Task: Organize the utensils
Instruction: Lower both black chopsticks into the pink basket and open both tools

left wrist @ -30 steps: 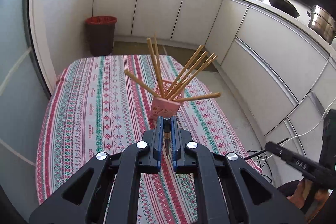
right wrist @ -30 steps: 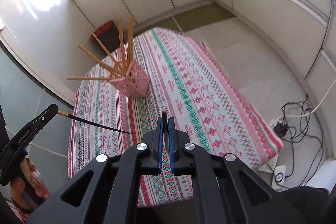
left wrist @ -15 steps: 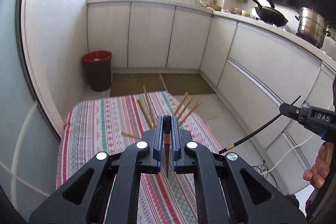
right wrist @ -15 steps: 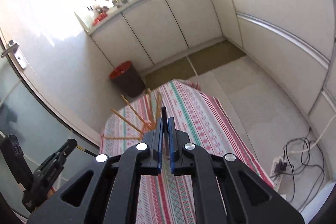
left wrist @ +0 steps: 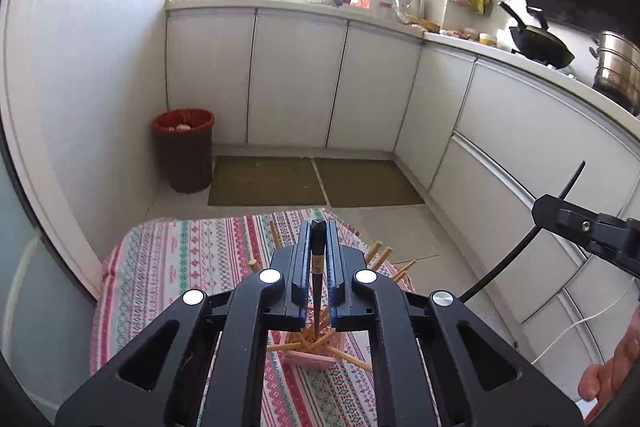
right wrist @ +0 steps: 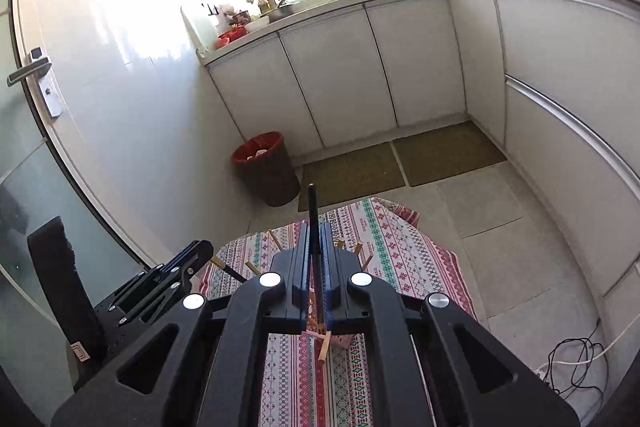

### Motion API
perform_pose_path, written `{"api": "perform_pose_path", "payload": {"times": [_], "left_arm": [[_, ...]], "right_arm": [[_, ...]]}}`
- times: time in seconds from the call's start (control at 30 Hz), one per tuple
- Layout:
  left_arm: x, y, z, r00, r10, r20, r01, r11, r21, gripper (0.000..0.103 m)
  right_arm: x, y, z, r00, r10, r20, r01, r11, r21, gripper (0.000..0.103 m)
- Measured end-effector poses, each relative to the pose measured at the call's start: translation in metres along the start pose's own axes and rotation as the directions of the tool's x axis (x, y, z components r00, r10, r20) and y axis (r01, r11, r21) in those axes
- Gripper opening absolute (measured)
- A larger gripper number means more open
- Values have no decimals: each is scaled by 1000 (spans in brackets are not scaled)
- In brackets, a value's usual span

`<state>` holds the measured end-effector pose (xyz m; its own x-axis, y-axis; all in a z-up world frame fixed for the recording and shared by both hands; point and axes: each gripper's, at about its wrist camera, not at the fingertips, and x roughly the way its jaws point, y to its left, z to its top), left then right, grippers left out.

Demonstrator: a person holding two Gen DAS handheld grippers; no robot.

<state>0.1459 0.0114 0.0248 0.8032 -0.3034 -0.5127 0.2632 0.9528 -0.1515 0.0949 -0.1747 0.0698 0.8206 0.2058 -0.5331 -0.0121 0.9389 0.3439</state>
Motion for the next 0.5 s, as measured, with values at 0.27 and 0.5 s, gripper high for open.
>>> {"api": "perform_pose_path", "payload": {"times": [0.27, 0.5], "left_arm": [[18, 37, -19, 999, -5, -32, 1, 991, -130, 20], [0, 51, -8, 1000, 21, 10, -18, 986, -169, 28]], "right_arm": [[53, 2, -12, 997, -24, -67, 23, 1000, -19, 5], [80, 5, -16, 995, -32, -94, 30, 999, -19, 5]]}}
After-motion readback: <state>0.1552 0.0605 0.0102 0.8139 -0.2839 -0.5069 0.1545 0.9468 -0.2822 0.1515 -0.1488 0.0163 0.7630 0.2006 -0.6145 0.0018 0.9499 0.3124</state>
